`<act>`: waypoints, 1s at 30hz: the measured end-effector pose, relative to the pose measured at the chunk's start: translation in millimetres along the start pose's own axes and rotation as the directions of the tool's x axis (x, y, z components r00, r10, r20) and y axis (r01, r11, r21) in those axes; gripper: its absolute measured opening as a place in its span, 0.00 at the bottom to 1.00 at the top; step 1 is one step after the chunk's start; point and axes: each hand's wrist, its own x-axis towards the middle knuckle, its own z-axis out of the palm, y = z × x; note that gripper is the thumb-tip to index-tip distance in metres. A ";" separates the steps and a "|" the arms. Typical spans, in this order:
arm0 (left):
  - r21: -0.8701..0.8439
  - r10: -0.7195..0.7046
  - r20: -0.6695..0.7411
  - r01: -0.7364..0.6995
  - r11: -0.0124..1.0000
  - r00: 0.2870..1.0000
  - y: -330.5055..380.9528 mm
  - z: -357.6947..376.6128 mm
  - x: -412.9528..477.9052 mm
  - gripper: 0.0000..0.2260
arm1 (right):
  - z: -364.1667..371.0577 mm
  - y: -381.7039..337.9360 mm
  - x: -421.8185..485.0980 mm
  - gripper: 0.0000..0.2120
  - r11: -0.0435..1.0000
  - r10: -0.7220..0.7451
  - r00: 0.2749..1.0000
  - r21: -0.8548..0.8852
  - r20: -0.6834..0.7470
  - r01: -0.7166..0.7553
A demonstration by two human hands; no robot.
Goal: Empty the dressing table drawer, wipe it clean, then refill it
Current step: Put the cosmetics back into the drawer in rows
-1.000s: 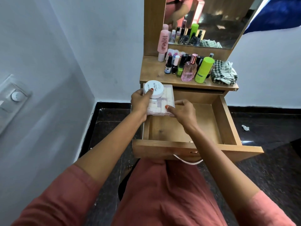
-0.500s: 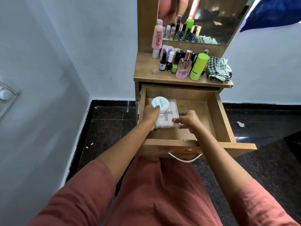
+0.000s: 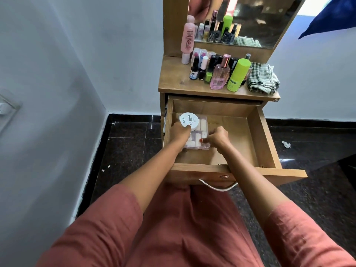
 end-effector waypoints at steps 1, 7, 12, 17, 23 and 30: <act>0.007 0.000 0.005 0.000 1.000 1.000 -0.1 0.2 -0.1 0.18 | 1.0 0.2 1.1 0.10 1.000 -0.006 1.000 -0.013 0.005 0.006; 0.014 -0.023 0.047 0.023 1.000 0.999 -0.3 0.0 0.7 0.19 | 5.8 0.4 4.5 0.15 0.998 -0.011 1.000 -0.069 0.007 0.012; 0.082 0.050 0.102 -0.059 0.995 0.994 -2.9 0.6 1.7 0.19 | 9.5 2.6 8.0 0.15 0.996 -0.017 1.000 -0.088 0.017 0.018; 0.378 0.175 0.254 -0.265 0.887 0.951 -4.6 -3.2 -4.0 0.42 | 10.2 2.6 9.8 0.20 0.976 0.015 1.000 -0.218 0.003 -0.014; 0.712 0.189 0.468 -0.495 0.497 0.863 -8.4 -6.2 -5.9 0.45 | 9.6 -6.2 13.0 0.21 0.969 0.038 0.999 -0.243 0.005 -0.035; 0.769 0.226 0.423 -0.479 0.422 0.878 -6.8 -2.7 -3.3 0.35 | 13.7 -12.6 17.5 0.17 0.984 0.032 0.999 -0.173 0.005 -0.030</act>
